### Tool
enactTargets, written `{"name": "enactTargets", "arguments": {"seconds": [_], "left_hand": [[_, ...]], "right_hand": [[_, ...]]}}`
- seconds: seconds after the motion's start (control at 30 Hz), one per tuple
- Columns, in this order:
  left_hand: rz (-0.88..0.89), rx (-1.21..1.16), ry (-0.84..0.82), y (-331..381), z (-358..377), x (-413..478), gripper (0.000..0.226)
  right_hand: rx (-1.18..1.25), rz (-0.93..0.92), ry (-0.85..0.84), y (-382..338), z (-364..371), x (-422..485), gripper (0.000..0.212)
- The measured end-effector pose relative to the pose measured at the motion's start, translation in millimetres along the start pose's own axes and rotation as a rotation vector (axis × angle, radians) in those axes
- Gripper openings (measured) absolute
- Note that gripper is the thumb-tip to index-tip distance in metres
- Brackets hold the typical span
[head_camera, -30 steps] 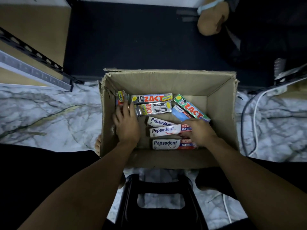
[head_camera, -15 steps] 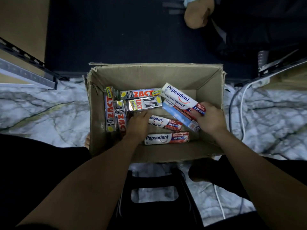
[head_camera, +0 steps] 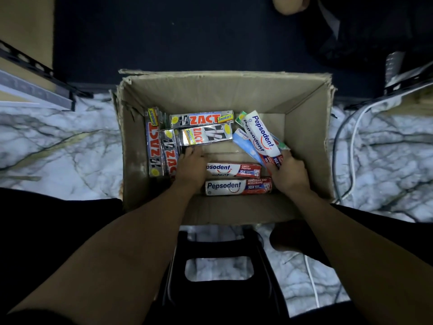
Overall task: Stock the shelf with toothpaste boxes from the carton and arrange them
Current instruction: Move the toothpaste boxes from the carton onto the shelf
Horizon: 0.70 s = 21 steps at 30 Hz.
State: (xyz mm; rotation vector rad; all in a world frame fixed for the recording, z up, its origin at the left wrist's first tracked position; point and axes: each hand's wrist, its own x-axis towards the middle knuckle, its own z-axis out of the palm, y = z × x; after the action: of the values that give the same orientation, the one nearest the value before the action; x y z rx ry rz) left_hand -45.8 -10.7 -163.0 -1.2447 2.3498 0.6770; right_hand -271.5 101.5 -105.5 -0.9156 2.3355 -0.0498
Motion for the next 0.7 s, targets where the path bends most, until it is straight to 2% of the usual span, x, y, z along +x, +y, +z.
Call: {"name": "enactTargets", "arguments": {"seconds": [0.2, 0.47, 0.57, 0.7], "left_hand": [[0.013, 0.008, -0.031, 0, 1, -2, 0.060], [-0.032, -0.163, -0.287, 7, -10, -4, 0.047], [-0.049, -0.176, -0.355, 9, -22, -3, 0.054], [-0.071, -0.383, -0.416, 4, -38, -12, 0.066]], "right_hand": [[-0.011, -0.014, 0.011, 2, 5, 4, 0.047], [-0.055, -0.065, -0.067, -1, 4, 4, 0.046], [-0.068, -0.061, -0.099, -3, 0, 2, 0.047], [-0.065, -0.052, -0.129, -9, -12, -3, 0.046]]}}
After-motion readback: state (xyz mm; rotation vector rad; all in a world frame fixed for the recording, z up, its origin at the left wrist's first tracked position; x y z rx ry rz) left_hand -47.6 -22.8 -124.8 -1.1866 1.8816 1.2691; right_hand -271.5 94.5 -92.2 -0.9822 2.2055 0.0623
